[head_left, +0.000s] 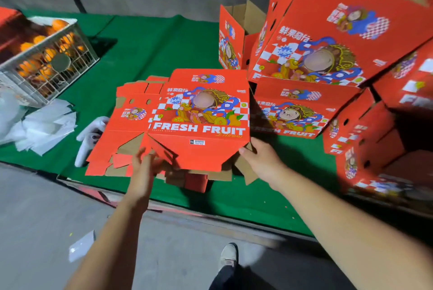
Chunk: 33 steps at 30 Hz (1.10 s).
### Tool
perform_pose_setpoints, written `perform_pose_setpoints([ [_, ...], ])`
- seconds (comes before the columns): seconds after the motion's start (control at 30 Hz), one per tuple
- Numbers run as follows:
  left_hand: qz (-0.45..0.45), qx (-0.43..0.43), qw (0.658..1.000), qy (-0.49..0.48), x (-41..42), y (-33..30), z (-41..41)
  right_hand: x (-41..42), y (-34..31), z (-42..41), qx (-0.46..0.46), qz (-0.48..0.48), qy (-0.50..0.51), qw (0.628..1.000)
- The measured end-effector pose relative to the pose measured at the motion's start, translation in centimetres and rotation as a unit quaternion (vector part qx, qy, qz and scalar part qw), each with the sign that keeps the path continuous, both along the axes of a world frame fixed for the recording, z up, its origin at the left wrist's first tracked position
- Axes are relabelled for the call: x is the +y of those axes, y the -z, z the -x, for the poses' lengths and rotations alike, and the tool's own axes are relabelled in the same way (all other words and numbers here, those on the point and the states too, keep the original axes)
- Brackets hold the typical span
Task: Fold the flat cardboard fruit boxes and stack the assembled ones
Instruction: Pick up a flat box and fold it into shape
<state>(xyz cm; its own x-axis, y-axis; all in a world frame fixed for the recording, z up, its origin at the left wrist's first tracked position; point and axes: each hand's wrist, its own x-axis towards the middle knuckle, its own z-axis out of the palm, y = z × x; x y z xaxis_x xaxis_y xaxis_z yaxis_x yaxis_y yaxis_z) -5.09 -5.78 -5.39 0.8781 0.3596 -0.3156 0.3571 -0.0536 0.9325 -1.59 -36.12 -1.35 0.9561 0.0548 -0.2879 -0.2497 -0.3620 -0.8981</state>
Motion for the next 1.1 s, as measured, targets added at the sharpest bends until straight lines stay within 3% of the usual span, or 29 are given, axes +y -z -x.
perform_pose_setpoints([
  [0.13,-0.039,0.039,0.993,0.109,-0.7,-0.8,0.9,-0.4,1.0,2.7,0.007,0.010,-0.020,1.000],
  [0.2,-0.122,0.076,0.987,0.068,-0.3,-0.9,1.1,-0.9,1.4,3.3,-0.008,0.025,-0.021,0.999],
  [0.3,-0.253,0.173,0.952,-0.010,1.2,-1.1,1.2,-2.5,2.2,4.3,-0.005,0.037,-0.030,0.999],
  [0.33,-0.240,0.158,0.958,-0.018,1.6,-1.1,1.2,-3.2,2.5,4.7,0.008,0.038,-0.030,0.999],
  [0.4,-0.106,0.089,0.990,0.018,1.9,-1.3,1.0,-4.3,3.0,5.2,0.068,0.011,-0.016,0.998],
  [0.47,0.007,0.096,0.990,0.102,1.3,-1.9,1.1,-5.1,3.3,5.1,0.143,-0.067,0.011,0.987],
  [0.53,-0.003,0.105,0.979,0.172,0.4,-2.1,1.1,-5.2,2.9,4.2,0.193,-0.163,0.043,0.967],
  [0.6,-0.023,0.088,0.981,0.171,-0.3,-1.6,0.9,-4.4,2.1,3.1,0.214,-0.169,0.070,0.960],
  [0.73,-0.033,0.017,0.987,0.159,-1.8,-2.2,2.3,-2.0,1.5,2.7,0.090,-0.023,0.015,0.996],
  [0.93,0.040,-0.046,0.974,0.217,-1.0,-1.7,6.3,-2.0,2.5,5.1,0.015,-0.087,-0.007,0.996],
  [1.1,0.047,-0.108,0.981,0.155,-2.9,-2.0,6.7,-2.9,1.4,6.4,-0.024,-0.086,0.012,0.996],
])
